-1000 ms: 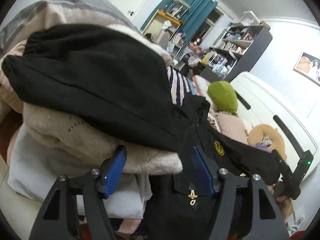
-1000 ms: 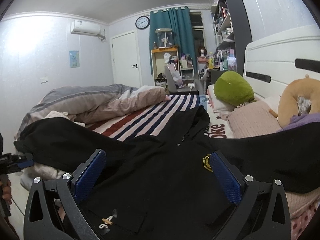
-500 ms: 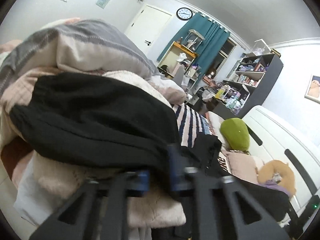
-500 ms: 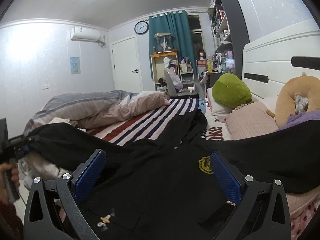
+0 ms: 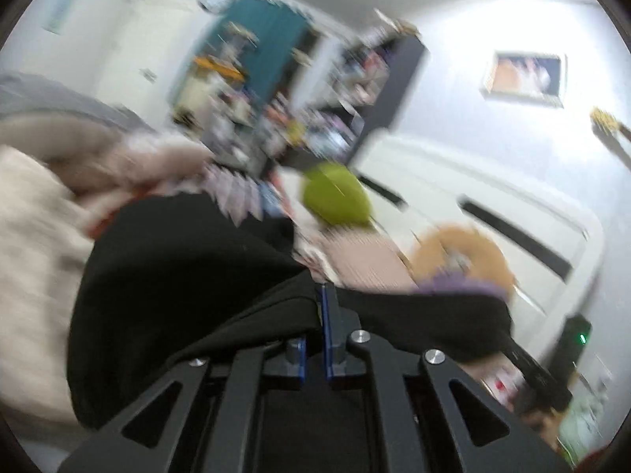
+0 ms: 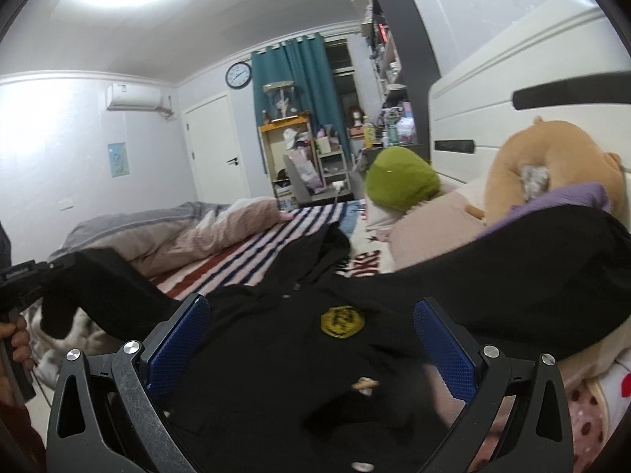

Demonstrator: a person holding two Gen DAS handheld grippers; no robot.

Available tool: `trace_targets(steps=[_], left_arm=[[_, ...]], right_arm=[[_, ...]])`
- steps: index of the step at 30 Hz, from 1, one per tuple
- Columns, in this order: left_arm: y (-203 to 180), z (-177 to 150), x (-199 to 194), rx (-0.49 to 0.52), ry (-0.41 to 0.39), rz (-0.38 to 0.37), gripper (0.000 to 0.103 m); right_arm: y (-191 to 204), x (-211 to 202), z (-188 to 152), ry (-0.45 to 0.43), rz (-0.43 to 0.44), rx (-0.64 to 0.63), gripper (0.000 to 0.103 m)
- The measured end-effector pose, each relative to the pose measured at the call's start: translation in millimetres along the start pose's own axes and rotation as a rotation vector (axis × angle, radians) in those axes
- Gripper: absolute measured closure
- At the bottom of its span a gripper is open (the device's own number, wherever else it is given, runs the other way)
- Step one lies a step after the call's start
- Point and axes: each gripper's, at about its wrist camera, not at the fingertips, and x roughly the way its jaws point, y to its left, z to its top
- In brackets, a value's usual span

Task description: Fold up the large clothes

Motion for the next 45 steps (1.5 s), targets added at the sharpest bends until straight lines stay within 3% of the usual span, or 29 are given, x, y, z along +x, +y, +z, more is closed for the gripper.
trace_targets(steps=[2, 5, 10, 14, 17, 18, 21, 26, 29, 33, 36, 39, 41, 43, 45], left_arm=[[-17, -23, 40, -0.015, 0.119, -0.052, 0.099], [-35, -63, 95, -0.036, 0.286, -0.065, 0.099], [-54, -129, 148, -0.047, 0.539, -0.136, 0.098], [-56, -149, 154, -0.040, 0.607, -0.119, 0.092], [-48, -130, 123, -0.059, 0.551, -0.163, 0.076], [-46, -123, 110, -0.056, 0.521, -0.165, 0.066], [-39, -94, 70, -0.022, 0.416, -0.120, 0.054], [-9, -57, 11, 0.032, 0.283, 0.111, 0.043], [13, -43, -16, 0.068, 0.210, 0.293, 0.028], [42, -45, -40, 0.072, 0.165, 0.392, 0.023], [62, -51, -48, 0.077, 0.148, 0.473, 0.018], [81, -60, -53, 0.073, 0.132, 0.513, 0.012], [87, -65, -54, 0.078, 0.102, 0.533, 0.007], [88, -68, -55, 0.094, 0.080, 0.544, 0.001], [88, -70, -57, 0.116, 0.070, 0.550, 0.001]], right_arm=[[-18, -1, -7, 0.012, -0.013, 0.024, 0.000], [-47, -2, -17, 0.044, -0.017, 0.056, 0.000], [-81, -7, -26, 0.089, -0.053, 0.078, 0.000], [-92, -5, -29, 0.117, -0.062, 0.086, 0.000], [-80, 2, -30, 0.146, -0.038, 0.070, 0.000], [-76, 5, -31, 0.154, -0.028, 0.063, 0.000], [-53, 15, -35, 0.170, 0.011, 0.030, 0.000], [7, 40, -45, 0.220, 0.131, -0.066, 0.000], [55, 59, -57, 0.294, 0.259, -0.134, 0.000], [121, 87, -88, 0.419, 0.413, -0.196, 0.000], [163, 113, -125, 0.537, 0.373, -0.282, 0.000], [180, 129, -153, 0.597, 0.267, -0.374, 0.000], [185, 133, -167, 0.622, 0.242, -0.424, 0.004], [185, 135, -175, 0.629, 0.203, -0.464, 0.017], [183, 134, -172, 0.614, 0.178, -0.455, 0.041]])
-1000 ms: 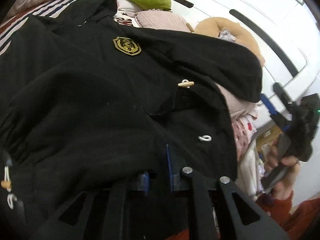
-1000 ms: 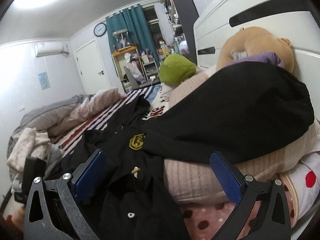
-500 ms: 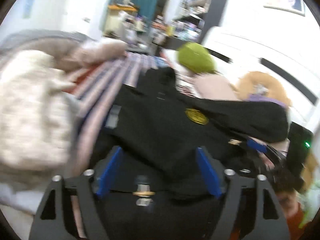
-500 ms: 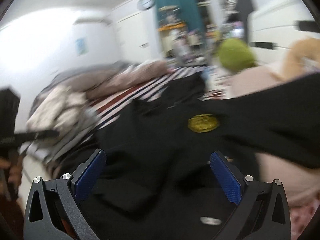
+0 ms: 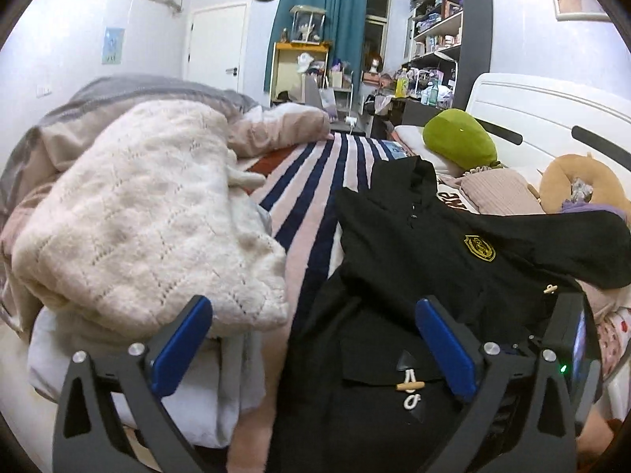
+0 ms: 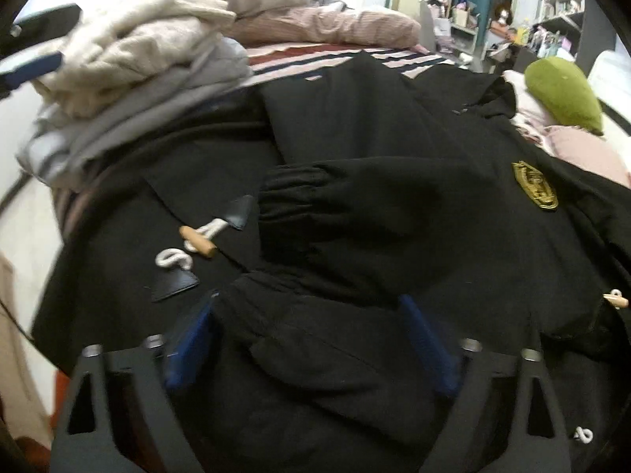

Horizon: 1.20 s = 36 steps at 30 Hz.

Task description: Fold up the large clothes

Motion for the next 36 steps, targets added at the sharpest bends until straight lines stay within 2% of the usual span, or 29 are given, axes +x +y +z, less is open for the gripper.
trace_targets(steps=[1, 2, 3, 6, 9, 12, 14, 19, 22, 25, 27, 28, 30, 31, 34, 36], left_arm=[[1, 0, 0, 0.005, 0.004, 0.002, 0.001], [-3, -1, 1, 0.008, 0.007, 0.001, 0.001], [-4, -1, 1, 0.009, 0.005, -0.002, 0.001], [-12, -1, -3, 0.005, -0.003, -0.014, 0.001], [-25, -1, -8, 0.006, -0.023, -0.008, 0.001], [-44, 0, -7, 0.030, -0.009, -0.016, 0.001], [-59, 1, -5, 0.046, 0.008, -0.019, 0.001], [-90, -2, -6, 0.061, -0.002, -0.056, 0.001], [-102, 1, -3, 0.049, 0.003, -0.081, 0.001], [-111, 2, -3, 0.036, -0.003, -0.100, 0.001], [-114, 4, -6, 0.045, -0.020, -0.101, 0.001], [-116, 5, -8, 0.056, -0.032, -0.094, 0.001], [-116, 9, -12, 0.074, -0.056, -0.079, 0.001], [-116, 12, -14, 0.080, -0.071, -0.075, 0.001], [-109, 18, -18, 0.071, -0.092, -0.089, 0.001], [-107, 20, -20, 0.060, -0.101, -0.103, 0.001]], right_arm=[[-2, -3, -1, -0.005, -0.002, 0.001, 0.050], [-2, -7, 0, -0.015, -0.007, -0.003, 0.071], [-3, -15, 1, -0.036, -0.019, -0.010, 0.088], [-17, -43, 6, -0.130, -0.013, 0.038, 0.092], [-46, -86, 3, -0.258, -0.010, 0.142, 0.094], [-79, -124, -10, -0.352, -0.055, 0.240, 0.095], [-102, -143, -22, -0.379, -0.083, 0.302, 0.095], [-149, -162, -81, -0.353, -0.119, 0.457, 0.095], [-166, -153, -116, -0.291, -0.053, 0.540, 0.095], [-164, -145, -134, -0.237, 0.029, 0.531, 0.095], [-163, -157, -137, -0.241, 0.030, 0.490, 0.088], [-164, -167, -135, -0.257, 0.007, 0.478, 0.084], [-170, -188, -134, -0.303, -0.058, 0.472, 0.058], [-176, -205, -132, -0.348, -0.103, 0.475, 0.056], [-183, -230, -125, -0.435, -0.095, 0.463, 0.060], [-180, -227, -112, -0.466, -0.017, 0.419, 0.076]])
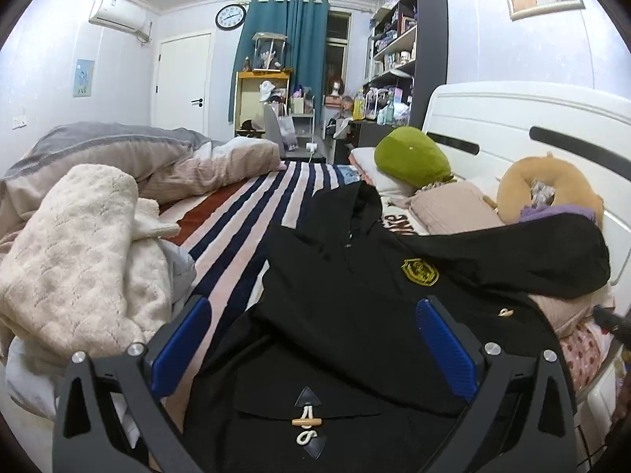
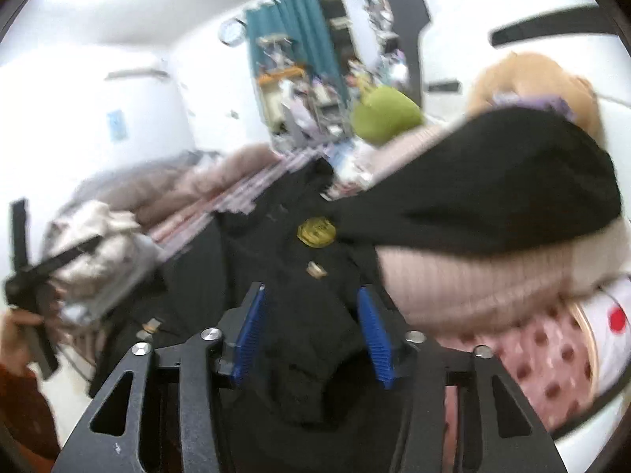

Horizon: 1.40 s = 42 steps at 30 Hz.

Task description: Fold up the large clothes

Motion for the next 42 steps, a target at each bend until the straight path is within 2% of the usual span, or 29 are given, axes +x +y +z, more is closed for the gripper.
trace_targets(steps=[2, 5, 8, 12, 14, 15, 16, 17, 18, 21, 24, 26, 29, 33, 34, 35, 36, 37, 38, 39, 42], left_arm=[[2, 1, -1, -0.009, -0.002, -0.006, 0.001], [4, 0, -5, -0.014, 0.009, -0.011, 0.001], [4, 2, -13, -0.004, -0.019, 0.006, 0.001], [1, 8, -13, 0.023, -0.029, -0.015, 0.001], [-1, 11, -11, 0.021, -0.033, -0.029, 0.001], [-3, 11, -10, 0.020, -0.034, -0.032, 0.001], [-5, 12, -8, 0.020, -0.035, -0.035, 0.001], [-7, 12, -7, 0.021, -0.034, -0.037, 0.001], [-9, 11, -5, 0.023, -0.032, -0.041, 0.001], [-16, 12, -1, 0.026, -0.023, -0.053, 0.001], [-23, 13, 2, 0.023, -0.020, -0.064, 0.001], [-27, 16, 4, 0.017, -0.015, -0.072, 0.001], [-30, 18, 7, 0.010, -0.011, -0.071, 0.001], [-32, 20, 10, 0.010, -0.001, -0.060, 0.001], [-32, 21, 11, 0.009, 0.001, -0.054, 0.001], [-31, 21, 13, 0.005, 0.004, -0.047, 0.001], [-30, 22, 13, 0.001, 0.006, -0.045, 0.001], [-29, 22, 14, -0.005, 0.007, -0.043, 0.001], [-27, 23, 13, -0.012, 0.006, -0.044, 0.001], [-25, 23, 13, -0.017, 0.003, -0.046, 0.001], [-20, 23, 12, -0.026, -0.002, -0.041, 0.001]], right_arm=[[4, 25, -4, 0.069, 0.005, -0.017, 0.081], [-5, 78, -31, 0.240, -0.057, 0.008, 0.082], [-18, 113, -62, 0.357, -0.136, 0.020, 0.081], [-27, 100, -51, 0.322, -0.073, 0.046, 0.079], [-39, 76, -34, 0.237, -0.051, 0.073, 0.078], [-50, 59, -22, 0.176, -0.054, 0.093, 0.071], [-61, 43, -12, 0.122, -0.076, 0.113, 0.065], [-72, 28, -4, 0.078, -0.105, 0.129, 0.053], [-87, 11, 5, 0.026, -0.145, 0.151, 0.046], [-134, -18, 13, -0.032, -0.269, 0.234, 0.038], [-178, -31, 8, -0.062, -0.339, 0.328, 0.035], [-197, -34, 6, -0.082, -0.352, 0.378, 0.035], [-221, -32, 1, -0.103, -0.311, 0.437, 0.035], [-233, -28, 1, -0.129, -0.270, 0.444, 0.034], [-231, -25, 4, -0.161, -0.245, 0.428, 0.035], [-230, -26, 5, -0.185, -0.218, 0.416, 0.040], [-230, -26, 7, -0.200, -0.210, 0.406, 0.053], [-228, -21, 9, -0.200, -0.229, 0.400, 0.063], [-226, -21, 10, -0.201, -0.242, 0.393, 0.081], [-223, -21, 11, -0.210, -0.247, 0.387, 0.090], [-210, -33, 13, -0.261, -0.253, 0.350, 0.096]])
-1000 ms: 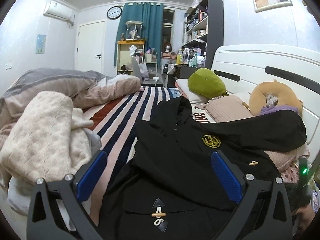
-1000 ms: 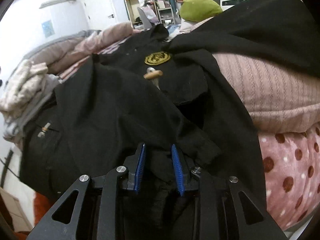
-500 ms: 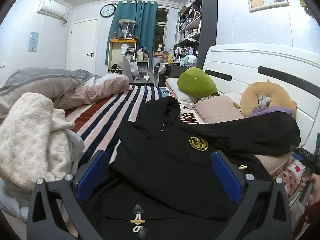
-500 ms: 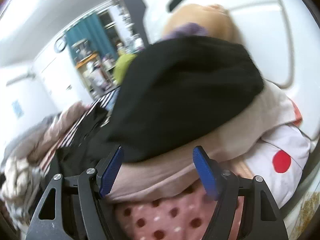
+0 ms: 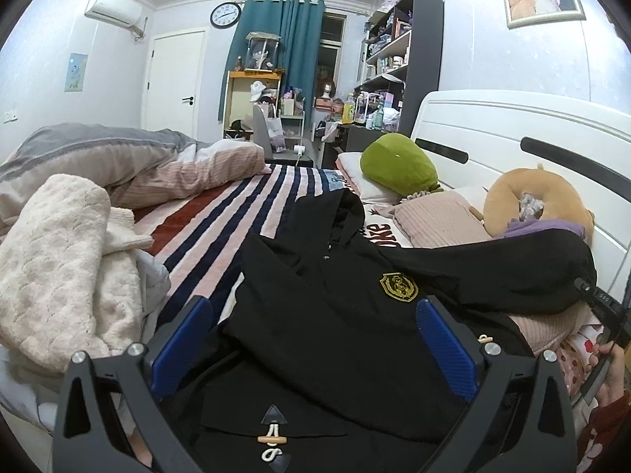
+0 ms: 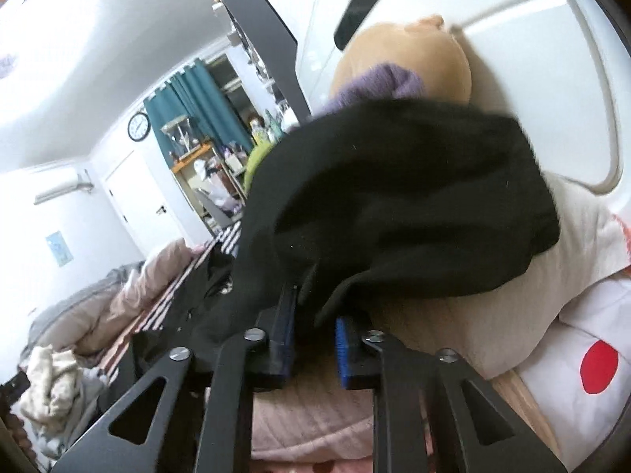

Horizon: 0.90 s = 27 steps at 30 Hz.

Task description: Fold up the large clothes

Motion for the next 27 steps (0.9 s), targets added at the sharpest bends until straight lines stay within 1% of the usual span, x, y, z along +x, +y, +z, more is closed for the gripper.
trace_targets(steps=[3, 4, 6, 7, 8, 9, 12, 13, 16, 18, 20, 21, 24, 25, 27], left_arm=[[8, 0, -1, -0.012, -0.001, 0.002, 0.001], [10, 0, -2, -0.015, -0.002, 0.001, 0.001], [15, -1, -4, -0.022, -0.008, -0.007, 0.001], [19, -2, -5, -0.024, -0.011, -0.009, 0.001], [22, -3, -7, -0.024, -0.015, -0.009, 0.001], [25, -3, -8, -0.024, -0.019, -0.009, 0.001], [36, -5, -13, -0.026, -0.027, -0.007, 0.001], [41, -6, -15, -0.027, -0.030, -0.007, 0.001], [51, -7, -19, -0.024, -0.034, -0.005, 0.001], [58, -9, -23, -0.020, -0.041, -0.001, 0.001], [64, -11, -26, -0.019, -0.046, 0.003, 0.001], [68, -12, -27, -0.020, -0.047, 0.004, 0.001], [76, -16, -29, -0.025, -0.044, 0.009, 0.001], [78, -16, -30, -0.026, -0.042, 0.011, 0.001], [83, -19, -30, -0.032, -0.037, 0.013, 0.001]], right_arm=[[28, -19, 8, -0.059, 0.007, -0.080, 0.098], [47, -16, 10, -0.072, 0.010, -0.101, 0.098], [73, -24, 19, -0.112, 0.069, -0.153, 0.098], [86, -21, 23, -0.118, 0.094, -0.164, 0.098], [100, -25, 27, -0.126, 0.138, -0.186, 0.098], [111, -25, 29, -0.129, 0.160, -0.204, 0.098], [162, -17, 26, -0.118, 0.251, -0.287, 0.098], [174, -13, 22, -0.113, 0.269, -0.305, 0.098], [228, 5, 1, -0.066, 0.361, -0.387, 0.098], [255, 16, -16, -0.009, 0.429, -0.410, 0.098], [283, 33, -46, 0.097, 0.514, -0.456, 0.098], [296, 42, -61, 0.147, 0.539, -0.483, 0.098], [332, 69, -121, 0.365, 0.633, -0.561, 0.098], [340, 79, -145, 0.460, 0.668, -0.576, 0.098], [350, 94, -185, 0.613, 0.687, -0.601, 0.098]])
